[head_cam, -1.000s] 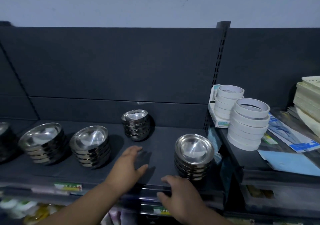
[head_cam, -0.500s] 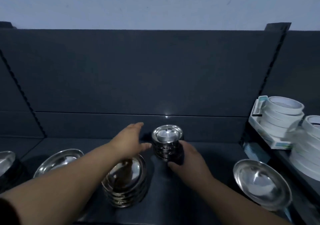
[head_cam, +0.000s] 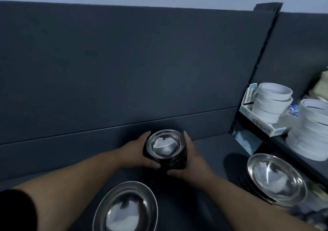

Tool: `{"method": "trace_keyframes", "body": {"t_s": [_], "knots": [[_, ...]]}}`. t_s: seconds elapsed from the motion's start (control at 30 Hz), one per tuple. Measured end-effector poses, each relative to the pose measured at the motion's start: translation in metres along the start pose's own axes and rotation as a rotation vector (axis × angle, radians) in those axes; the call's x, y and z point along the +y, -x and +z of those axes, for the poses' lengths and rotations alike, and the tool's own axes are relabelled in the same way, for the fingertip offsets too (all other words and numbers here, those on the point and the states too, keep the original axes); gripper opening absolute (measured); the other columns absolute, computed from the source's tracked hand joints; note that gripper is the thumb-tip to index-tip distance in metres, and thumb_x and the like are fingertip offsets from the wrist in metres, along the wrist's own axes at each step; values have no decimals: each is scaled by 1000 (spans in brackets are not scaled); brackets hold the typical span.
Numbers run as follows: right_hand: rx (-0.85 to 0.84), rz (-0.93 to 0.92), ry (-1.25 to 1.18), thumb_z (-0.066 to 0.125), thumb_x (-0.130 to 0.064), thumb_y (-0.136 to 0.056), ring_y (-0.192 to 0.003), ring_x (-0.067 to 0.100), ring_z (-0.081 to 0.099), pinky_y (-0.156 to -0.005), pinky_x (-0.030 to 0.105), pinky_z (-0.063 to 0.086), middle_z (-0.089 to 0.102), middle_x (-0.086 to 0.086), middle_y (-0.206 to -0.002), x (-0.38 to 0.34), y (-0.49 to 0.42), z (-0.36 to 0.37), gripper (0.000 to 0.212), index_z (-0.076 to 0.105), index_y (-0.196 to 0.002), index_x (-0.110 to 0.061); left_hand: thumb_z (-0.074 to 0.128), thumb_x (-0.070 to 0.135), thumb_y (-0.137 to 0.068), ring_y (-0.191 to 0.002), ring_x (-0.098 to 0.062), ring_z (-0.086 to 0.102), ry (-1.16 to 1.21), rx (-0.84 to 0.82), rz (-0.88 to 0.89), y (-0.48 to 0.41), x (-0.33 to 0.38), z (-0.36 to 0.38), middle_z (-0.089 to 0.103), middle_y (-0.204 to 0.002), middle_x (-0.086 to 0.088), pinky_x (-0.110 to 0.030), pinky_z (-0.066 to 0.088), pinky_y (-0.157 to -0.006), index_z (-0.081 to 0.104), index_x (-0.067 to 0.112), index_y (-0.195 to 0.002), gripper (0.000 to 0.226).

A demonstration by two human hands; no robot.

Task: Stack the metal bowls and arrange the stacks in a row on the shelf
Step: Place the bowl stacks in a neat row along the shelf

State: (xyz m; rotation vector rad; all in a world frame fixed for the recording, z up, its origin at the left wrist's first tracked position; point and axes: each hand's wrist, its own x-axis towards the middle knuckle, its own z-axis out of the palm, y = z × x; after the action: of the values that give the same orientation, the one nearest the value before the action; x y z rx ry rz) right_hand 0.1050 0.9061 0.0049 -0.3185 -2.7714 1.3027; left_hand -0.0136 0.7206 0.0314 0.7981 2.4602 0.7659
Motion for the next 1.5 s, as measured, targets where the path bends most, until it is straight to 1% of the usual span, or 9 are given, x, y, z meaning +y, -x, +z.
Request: {"method": "trace_keyframes", "body": {"t_s": [0.23, 0.37, 0.43, 0.6, 0.8, 0.97, 1.1, 1.23, 1.5], "knots": [[48, 26, -65, 87, -25, -65, -126, 2, 45, -94, 7, 32, 47, -18, -138, 8, 0, 4, 128, -8, -150, -37, 84, 56, -36, -133, -6, 39, 130, -60, 45, -12, -1, 8, 42, -142, 13, -25, 31, -114, 5, 19, -152, 145], [75, 20, -122, 87, -20, -64, -121, -5, 41, -82, -8, 27, 45, -21, -133, 11, 4, -3, 127, -5, -150, -37, 92, 26, -56, -124, -1, 43, 122, -39, 46, -11, 12, 9, 46, -124, 25, -5, 33, -98, 21, 28, -138, 109], [82, 11, -152, 87, -20, -64, -120, -4, 43, -87, -1, 31, 47, -17, -138, 10, 7, -9, 128, -6, -149, -39, 91, 19, -59, -118, 2, 43, 118, -23, 53, -9, 24, 8, 43, -115, 30, -1, 33, -91, 22, 32, -126, 97], [86, -21, -156, 88, -30, -61, -126, 6, 47, -96, 18, 38, 46, -13, -143, 11, 18, -34, 134, -13, -148, -40, 89, 46, -34, -123, -8, 49, 115, 4, 41, -4, 57, 15, 51, -132, 12, -32, 42, -107, 19, 23, -145, 133], [87, -52, -209, 91, -33, -55, -120, -1, 44, -93, 16, 34, 43, -22, -130, 16, 43, -67, 141, -14, -149, -35, 90, 32, -42, -111, -14, 56, 102, 95, -36, 17, 112, 38, 60, -118, 6, -36, 48, -98, 31, 27, -129, 106], [9, -108, -216, 92, -41, -49, -124, -2, 47, -98, 19, 38, 45, -22, -136, 28, 67, -79, 146, -18, -146, -39, 89, 37, -33, -118, -14, 53, 210, 180, -129, 48, 134, 73, 57, -128, 7, -30, 48, -100, 4, 17, -150, 146], [-86, -130, -197, 86, -55, -40, -132, 5, 42, -111, 37, 39, 40, -16, -146, 38, 85, -78, 147, -20, -143, -46, 93, 28, -47, -118, -9, 53, 317, 234, -154, 74, 134, 101, 58, -127, 11, -24, 45, -100, -4, 20, -151, 143], [-177, -134, -253, 91, -44, -50, -131, 2, 42, -110, 28, 38, 40, -17, -144, 52, 106, -73, 146, -18, -147, -37, 97, 34, -36, -110, -3, 60, 410, 256, -157, 91, 126, 130, 64, -118, 16, -28, 51, -97, 20, 26, -145, 134], [-265, -77, -226, 85, -32, -68, -134, 10, 39, -102, 18, 31, 34, -7, -152, 62, 121, -69, 133, -22, -148, -31, 97, 40, -26, -120, -10, 54, 531, 289, -213, 109, 123, 153, 57, -128, 13, -31, 44, -106, 0, 29, -152, 160]]}}
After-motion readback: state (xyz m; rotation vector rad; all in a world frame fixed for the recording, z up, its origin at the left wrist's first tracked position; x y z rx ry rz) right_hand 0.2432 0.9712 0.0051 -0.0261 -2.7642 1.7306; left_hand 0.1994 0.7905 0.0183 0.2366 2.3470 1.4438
